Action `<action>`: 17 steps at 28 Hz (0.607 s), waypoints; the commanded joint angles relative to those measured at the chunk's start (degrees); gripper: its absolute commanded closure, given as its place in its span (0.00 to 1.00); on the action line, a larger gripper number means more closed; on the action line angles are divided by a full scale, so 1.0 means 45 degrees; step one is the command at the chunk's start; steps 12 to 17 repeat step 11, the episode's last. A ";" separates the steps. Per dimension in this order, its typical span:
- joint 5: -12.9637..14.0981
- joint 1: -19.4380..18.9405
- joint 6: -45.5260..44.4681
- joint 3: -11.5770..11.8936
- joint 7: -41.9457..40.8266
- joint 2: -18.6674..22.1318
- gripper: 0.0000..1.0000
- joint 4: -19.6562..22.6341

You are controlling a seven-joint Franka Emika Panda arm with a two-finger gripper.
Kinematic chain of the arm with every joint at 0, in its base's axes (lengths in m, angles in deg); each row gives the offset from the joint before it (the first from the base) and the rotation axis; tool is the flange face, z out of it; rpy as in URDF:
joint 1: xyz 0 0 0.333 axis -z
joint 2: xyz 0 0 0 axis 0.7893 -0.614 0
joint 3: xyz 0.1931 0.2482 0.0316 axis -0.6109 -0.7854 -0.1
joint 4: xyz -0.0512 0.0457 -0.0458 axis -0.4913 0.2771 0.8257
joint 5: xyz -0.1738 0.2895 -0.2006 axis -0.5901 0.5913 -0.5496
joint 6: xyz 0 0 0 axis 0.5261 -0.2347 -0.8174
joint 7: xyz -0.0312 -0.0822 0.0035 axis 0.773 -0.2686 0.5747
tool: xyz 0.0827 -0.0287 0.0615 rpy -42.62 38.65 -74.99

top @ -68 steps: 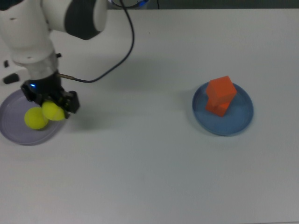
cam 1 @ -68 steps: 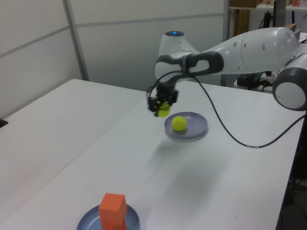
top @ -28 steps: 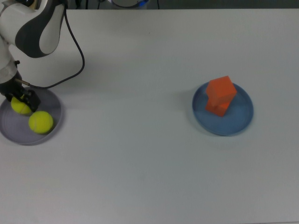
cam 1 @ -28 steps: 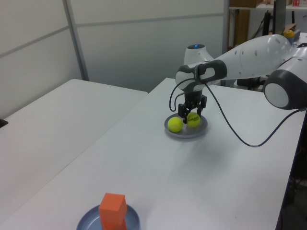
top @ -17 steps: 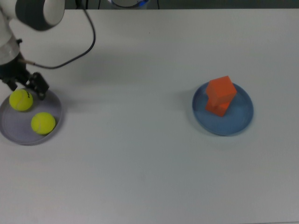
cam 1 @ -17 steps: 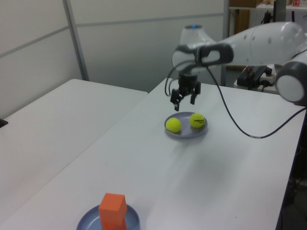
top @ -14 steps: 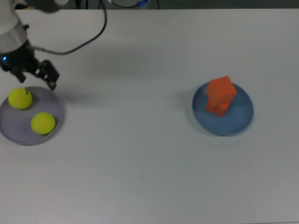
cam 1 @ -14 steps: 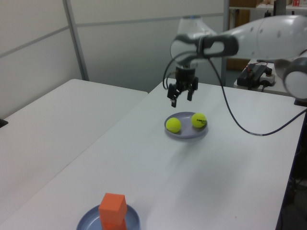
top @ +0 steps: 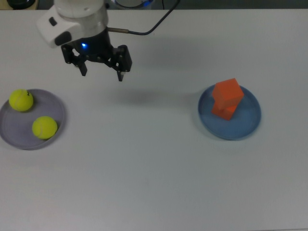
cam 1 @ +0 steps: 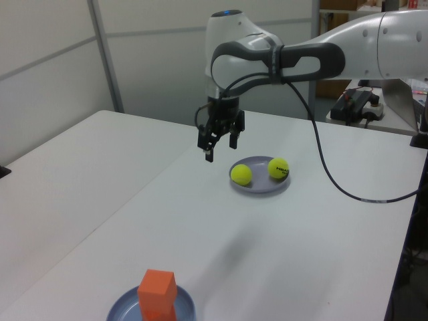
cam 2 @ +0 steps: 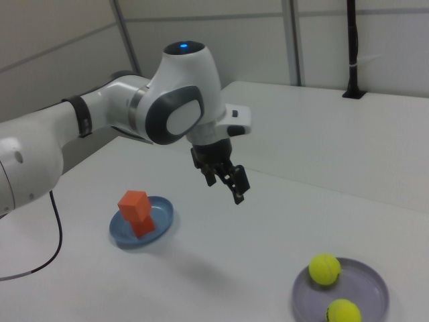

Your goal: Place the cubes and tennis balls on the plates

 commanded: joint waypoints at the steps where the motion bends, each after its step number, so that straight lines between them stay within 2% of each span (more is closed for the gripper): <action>1: -0.0248 0.0078 -0.0327 -0.0038 0.0144 0.0615 0.00 0.0534; 17: -0.0248 0.0097 -0.0327 -0.0038 0.0027 0.0791 0.00 0.0612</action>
